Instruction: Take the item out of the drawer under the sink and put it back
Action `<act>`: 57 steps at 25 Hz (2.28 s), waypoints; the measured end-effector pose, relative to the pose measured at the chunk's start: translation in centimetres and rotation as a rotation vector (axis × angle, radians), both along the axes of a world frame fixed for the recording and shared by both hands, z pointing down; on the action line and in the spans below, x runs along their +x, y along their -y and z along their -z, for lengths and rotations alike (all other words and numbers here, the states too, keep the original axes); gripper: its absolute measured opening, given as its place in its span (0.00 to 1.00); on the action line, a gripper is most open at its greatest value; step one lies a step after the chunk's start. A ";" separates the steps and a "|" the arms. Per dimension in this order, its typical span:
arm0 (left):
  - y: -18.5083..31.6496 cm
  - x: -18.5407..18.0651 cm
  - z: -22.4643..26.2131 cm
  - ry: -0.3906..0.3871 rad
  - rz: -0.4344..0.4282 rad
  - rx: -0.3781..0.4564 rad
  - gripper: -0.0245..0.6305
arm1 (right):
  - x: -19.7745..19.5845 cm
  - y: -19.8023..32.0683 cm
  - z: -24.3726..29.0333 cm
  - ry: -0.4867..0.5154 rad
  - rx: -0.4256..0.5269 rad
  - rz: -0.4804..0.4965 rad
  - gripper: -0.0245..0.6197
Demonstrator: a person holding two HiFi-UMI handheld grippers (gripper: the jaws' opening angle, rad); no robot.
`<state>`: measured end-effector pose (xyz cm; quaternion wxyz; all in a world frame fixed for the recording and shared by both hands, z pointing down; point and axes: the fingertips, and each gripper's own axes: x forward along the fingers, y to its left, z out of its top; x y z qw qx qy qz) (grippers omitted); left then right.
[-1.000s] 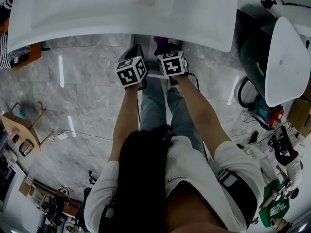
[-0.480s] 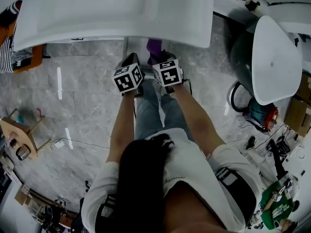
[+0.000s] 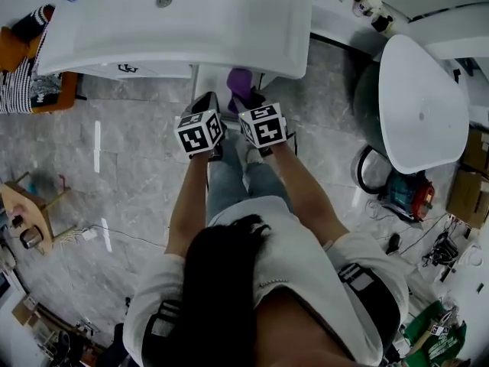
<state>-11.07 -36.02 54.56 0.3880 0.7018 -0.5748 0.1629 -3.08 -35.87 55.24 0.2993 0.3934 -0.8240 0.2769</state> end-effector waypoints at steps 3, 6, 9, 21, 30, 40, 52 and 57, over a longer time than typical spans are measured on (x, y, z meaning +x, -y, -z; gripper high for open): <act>-1.2 0.7 1.5 0.006 0.015 0.021 0.04 | 0.3 -1.5 1.5 0.033 0.005 0.017 0.21; -1.9 1.5 3.2 0.002 0.041 0.059 0.04 | 1.0 -2.4 2.8 0.061 0.024 0.019 0.21; -2.9 2.2 4.1 0.024 0.034 0.084 0.04 | 1.5 -3.0 4.1 0.090 0.052 0.015 0.21; -5.5 4.4 8.9 0.042 0.083 0.220 0.04 | 4.2 -3.9 10.9 0.124 0.252 -0.003 0.21; -7.5 6.4 14.4 0.049 0.022 0.344 0.04 | 6.4 -6.2 16.5 0.111 0.393 -0.047 0.21; -9.5 7.2 20.4 0.078 0.008 0.542 0.04 | 6.8 -8.3 22.1 0.149 0.537 -0.096 0.21; -10.5 5.7 21.0 0.090 -0.013 0.576 0.04 | 4.6 -10.3 22.5 0.138 0.571 -0.078 0.21; -11.1 5.6 21.2 0.105 -0.033 0.592 0.04 | 4.3 -10.7 22.5 0.113 0.579 -0.081 0.21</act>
